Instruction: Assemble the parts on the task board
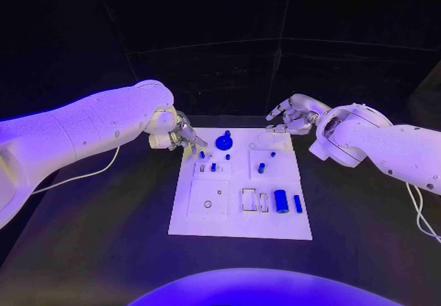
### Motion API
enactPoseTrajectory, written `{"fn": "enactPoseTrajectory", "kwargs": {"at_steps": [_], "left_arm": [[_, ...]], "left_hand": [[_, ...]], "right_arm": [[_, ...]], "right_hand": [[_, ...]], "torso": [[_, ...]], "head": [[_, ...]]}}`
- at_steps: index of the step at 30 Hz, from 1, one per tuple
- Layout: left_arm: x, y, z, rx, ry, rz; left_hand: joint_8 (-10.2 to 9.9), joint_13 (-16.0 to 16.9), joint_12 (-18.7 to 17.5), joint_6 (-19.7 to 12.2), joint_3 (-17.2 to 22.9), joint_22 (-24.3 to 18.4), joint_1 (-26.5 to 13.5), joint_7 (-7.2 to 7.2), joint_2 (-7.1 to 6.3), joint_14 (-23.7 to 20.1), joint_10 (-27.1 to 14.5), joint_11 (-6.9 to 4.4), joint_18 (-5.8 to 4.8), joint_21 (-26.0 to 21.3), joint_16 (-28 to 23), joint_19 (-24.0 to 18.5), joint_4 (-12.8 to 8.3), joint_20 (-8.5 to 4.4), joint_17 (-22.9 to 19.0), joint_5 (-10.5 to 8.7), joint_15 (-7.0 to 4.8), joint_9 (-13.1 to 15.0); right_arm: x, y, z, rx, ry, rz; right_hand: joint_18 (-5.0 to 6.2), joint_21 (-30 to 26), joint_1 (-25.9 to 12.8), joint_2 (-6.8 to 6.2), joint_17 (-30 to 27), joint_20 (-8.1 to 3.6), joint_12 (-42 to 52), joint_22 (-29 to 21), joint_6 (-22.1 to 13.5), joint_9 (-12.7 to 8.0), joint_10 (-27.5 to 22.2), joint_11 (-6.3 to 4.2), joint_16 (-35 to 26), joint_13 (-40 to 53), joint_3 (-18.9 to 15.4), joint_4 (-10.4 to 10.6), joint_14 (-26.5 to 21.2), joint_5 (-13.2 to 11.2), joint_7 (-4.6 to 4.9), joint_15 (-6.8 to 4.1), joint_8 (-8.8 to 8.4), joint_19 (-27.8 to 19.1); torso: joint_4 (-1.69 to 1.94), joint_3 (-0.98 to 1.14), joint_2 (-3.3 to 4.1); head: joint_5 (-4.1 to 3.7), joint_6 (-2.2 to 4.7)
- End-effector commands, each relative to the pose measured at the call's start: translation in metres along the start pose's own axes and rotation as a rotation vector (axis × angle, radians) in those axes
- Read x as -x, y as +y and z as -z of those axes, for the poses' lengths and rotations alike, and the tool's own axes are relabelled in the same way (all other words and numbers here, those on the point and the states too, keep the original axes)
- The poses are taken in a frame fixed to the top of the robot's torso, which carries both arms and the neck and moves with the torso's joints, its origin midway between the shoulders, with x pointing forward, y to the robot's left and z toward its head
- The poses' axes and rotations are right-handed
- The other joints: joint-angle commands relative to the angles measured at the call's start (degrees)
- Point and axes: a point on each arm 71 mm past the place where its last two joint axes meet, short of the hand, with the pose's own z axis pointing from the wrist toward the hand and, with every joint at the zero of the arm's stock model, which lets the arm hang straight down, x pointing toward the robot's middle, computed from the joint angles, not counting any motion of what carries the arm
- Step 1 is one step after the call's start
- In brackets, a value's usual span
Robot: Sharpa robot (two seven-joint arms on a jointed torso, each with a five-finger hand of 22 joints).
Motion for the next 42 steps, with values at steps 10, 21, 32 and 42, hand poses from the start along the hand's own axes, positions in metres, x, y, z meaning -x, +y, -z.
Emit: {"fn": "enactPoseTrajectory", "kwargs": {"at_steps": [10, 21, 32, 42], "left_arm": [[-0.004, -0.003, -0.006, 0.031, 0.008, -0.027], [-0.006, -0.002, -0.011, 0.048, 0.017, -0.039], [-0.004, -0.004, -0.014, 0.053, -0.005, -0.027], [-0.004, -0.005, -0.016, 0.059, -0.002, -0.030]], "left_hand": [[1.43, 0.52, -0.28, -0.73, -0.20, 0.03, -0.03, -0.13, -0.15, 4.83, -0.35, -0.04, -0.68, -0.33, 0.08, 0.03, 0.63, 0.06, 10.02, 0.07, -0.44, 0.42], [1.91, 0.59, -0.32, -0.95, -0.20, 0.07, 0.31, -0.16, -0.50, 4.82, -0.45, -0.06, -0.68, -0.34, 0.06, 0.03, 0.41, 0.05, 9.95, 0.08, -0.46, 0.59], [2.17, 0.83, -0.25, -0.99, -0.14, 0.21, 0.47, -0.19, -0.53, 4.80, -0.41, -0.08, -0.71, -0.25, 0.03, 0.06, 0.34, 0.04, 9.87, 0.08, -0.47, 0.69], [2.81, 1.05, -0.24, -1.25, 0.17, 0.18, 1.03, -0.24, -0.51, 4.80, -0.48, -0.13, -0.69, -0.33, 0.02, 0.03, 0.06, 0.02, 9.88, 0.09, -0.51, 0.91]], "right_arm": [[0.000, 0.002, -0.001, 0.009, 0.001, 0.003], [0.000, 0.002, -0.001, 0.009, 0.002, 0.003], [-0.001, 0.004, -0.002, 0.012, 0.004, 0.003], [-0.001, 0.004, -0.002, 0.012, 0.005, 0.003]], "right_hand": [[0.13, -0.21, -0.44, 0.41, 5.92, -0.07, 0.20, -0.07, 0.37, -0.03, 0.00, -0.31, -0.23, -0.01, -0.40, 0.13, 4.00, 0.20, 0.08, -0.40, 0.29, -0.25], [0.13, -0.21, -0.44, 0.41, 5.92, -0.07, 0.20, -0.07, 0.37, -0.03, 0.00, -0.31, -0.23, -0.01, -0.40, 0.13, 4.00, 0.20, 0.08, -0.40, 0.29, -0.25], [0.13, -0.21, -0.44, 0.41, 5.92, -0.07, 0.20, -0.07, 0.37, -0.03, 0.00, -0.31, -0.23, -0.01, -0.40, 0.13, 4.00, 0.20, 0.08, -0.40, 0.29, -0.25], [0.13, -0.21, -0.44, 0.41, 5.92, -0.07, 0.20, -0.07, 0.37, -0.03, 0.00, -0.31, -0.23, -0.01, -0.40, 0.13, 4.00, 0.20, 0.08, -0.40, 0.29, -0.25]], "torso": [[0.05, 0.03, -0.07], [-0.05, 0.03, -0.07], [0.02, 0.06, -0.01], [0.02, 0.03, -0.04]], "head": [[-0.14, -0.04], [-0.19, -0.09], [-0.23, -0.24], [-0.32, -0.38]]}}
